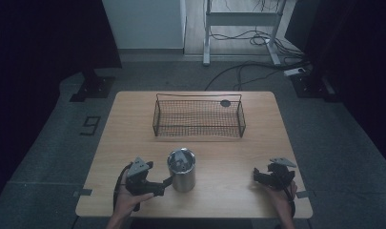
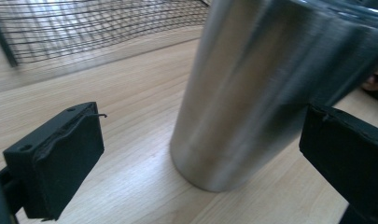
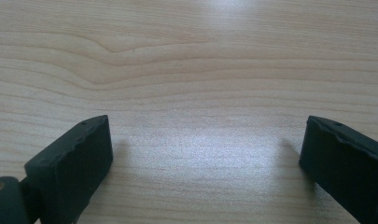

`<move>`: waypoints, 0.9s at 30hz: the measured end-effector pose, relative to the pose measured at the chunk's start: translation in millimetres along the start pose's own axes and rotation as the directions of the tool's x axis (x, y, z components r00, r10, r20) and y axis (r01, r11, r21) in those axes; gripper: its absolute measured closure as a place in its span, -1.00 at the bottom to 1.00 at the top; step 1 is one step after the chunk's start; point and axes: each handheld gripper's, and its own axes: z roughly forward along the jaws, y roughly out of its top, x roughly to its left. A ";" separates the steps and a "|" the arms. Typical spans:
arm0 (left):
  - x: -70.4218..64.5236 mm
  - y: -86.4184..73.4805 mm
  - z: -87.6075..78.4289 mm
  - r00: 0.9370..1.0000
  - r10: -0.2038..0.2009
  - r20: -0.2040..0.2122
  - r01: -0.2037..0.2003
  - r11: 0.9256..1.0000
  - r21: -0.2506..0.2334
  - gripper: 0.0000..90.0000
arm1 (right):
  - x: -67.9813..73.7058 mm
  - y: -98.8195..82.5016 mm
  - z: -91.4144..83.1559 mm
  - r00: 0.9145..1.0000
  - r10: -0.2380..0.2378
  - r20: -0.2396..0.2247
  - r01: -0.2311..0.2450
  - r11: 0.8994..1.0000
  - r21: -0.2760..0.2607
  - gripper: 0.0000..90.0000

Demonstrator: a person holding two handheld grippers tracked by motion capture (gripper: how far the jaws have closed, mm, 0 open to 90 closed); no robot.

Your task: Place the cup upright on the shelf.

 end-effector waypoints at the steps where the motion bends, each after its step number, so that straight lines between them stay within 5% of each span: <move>1: -1.1 0.3 0.4 1.000 0.004 0.003 -0.004 1.000 0.000 -1.00 | 0.0 0.0 0.0 1.000 0.000 0.000 0.000 1.000 0.000 -0.95; 27: -31.3 11.3 19.8 0.995 0.067 0.077 -0.068 0.998 0.016 -1.00 | 0.0 0.0 0.0 1.000 0.000 0.000 0.000 1.000 0.000 -0.95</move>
